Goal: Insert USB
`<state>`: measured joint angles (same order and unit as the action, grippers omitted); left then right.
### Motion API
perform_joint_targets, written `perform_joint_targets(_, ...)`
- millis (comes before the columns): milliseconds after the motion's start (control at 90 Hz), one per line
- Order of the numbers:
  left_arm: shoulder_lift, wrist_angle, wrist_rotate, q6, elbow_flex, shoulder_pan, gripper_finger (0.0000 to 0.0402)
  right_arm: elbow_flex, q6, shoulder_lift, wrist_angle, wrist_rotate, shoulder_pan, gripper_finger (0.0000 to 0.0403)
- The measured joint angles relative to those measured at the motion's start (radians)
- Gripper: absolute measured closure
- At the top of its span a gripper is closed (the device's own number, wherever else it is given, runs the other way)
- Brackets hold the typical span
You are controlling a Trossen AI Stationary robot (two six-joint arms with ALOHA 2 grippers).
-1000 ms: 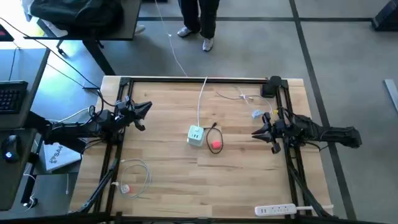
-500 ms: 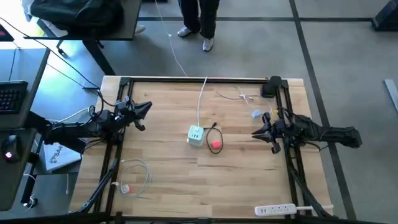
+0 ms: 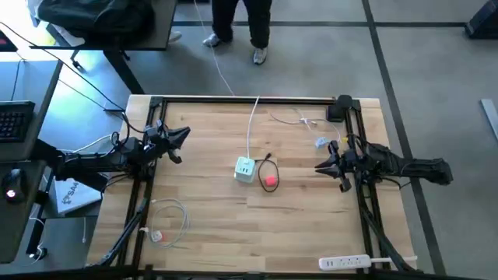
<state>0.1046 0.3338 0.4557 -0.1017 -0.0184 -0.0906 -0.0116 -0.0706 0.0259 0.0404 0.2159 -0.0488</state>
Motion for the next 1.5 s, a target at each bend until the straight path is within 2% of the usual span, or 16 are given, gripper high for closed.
perform_joint_targets(433, 0.0, 0.0, 0.0, -0.001, 0.0, 0.0, 0.0383, 0.0, 0.0, 0.0, 0.0, 0.0, 0.0, 0.038)
perform_joint_targets(489, 0.0, 0.0, -0.007, -0.047, 0.0, 0.0, 0.0383, 0.0, 0.0, 0.0, 0.0, 0.0, 0.0, 0.038)
perform_joint_targets(556, 0.0, -0.007, -0.061, -0.179, 0.0, -0.001, 0.0383, 0.0, 0.001, 0.0, 0.0, 0.0, 0.0, 0.038)
perform_joint_targets(622, 0.006, -0.004, -0.104, -0.262, 0.0, 0.0, 0.0383, 0.0, 0.079, 0.0, 0.001, -0.002, -0.001, 0.038)
perform_joint_targets(744, 0.009, -0.007, -0.08, -0.222, 0.0, 0.0, 0.0383, 0.0, 0.231, 0.0, 0.0, -0.003, -0.002, 0.038)
perform_joint_targets(900, 0.009, -0.079, -0.076, -0.228, 0.0, 0.0, 0.0383, 0.0, 0.317, 0.0, 0.005, -0.004, -0.002, 0.038)
perform_joint_targets(989, 0.013, -0.137, -0.095, -0.28, 0.005, 0.0, 0.0383, 0.001, 0.345, 0.002, 0.107, -0.025, -0.003, 0.038)
perform_joint_targets(1067, 0.028, -0.186, -0.152, -0.311, 0.006, 0.002, 0.0383, 0.001, 0.342, 0.001, 0.216, -0.025, -0.003, 0.038)
perform_joint_targets(1211, 0.085, -0.139, -0.244, -0.312, 0.006, 0.023, 0.0383, 0.001, 0.232, 0.001, 0.424, -0.052, -0.003, 0.038)
perform_joint_targets(1411, 0.186, 0.017, -0.219, -0.388, 0.006, 0.091, 0.0383, 0.0, 0.05, 0.0, 0.698, -0.128, -0.003, 0.038)
perform_joint_targets(1500, 0.239, 0.061, -0.17, -0.439, 0.006, 0.131, 0.0383, 0.0, 0.108, 0.0, 0.72, -0.155, -0.003, 0.038)
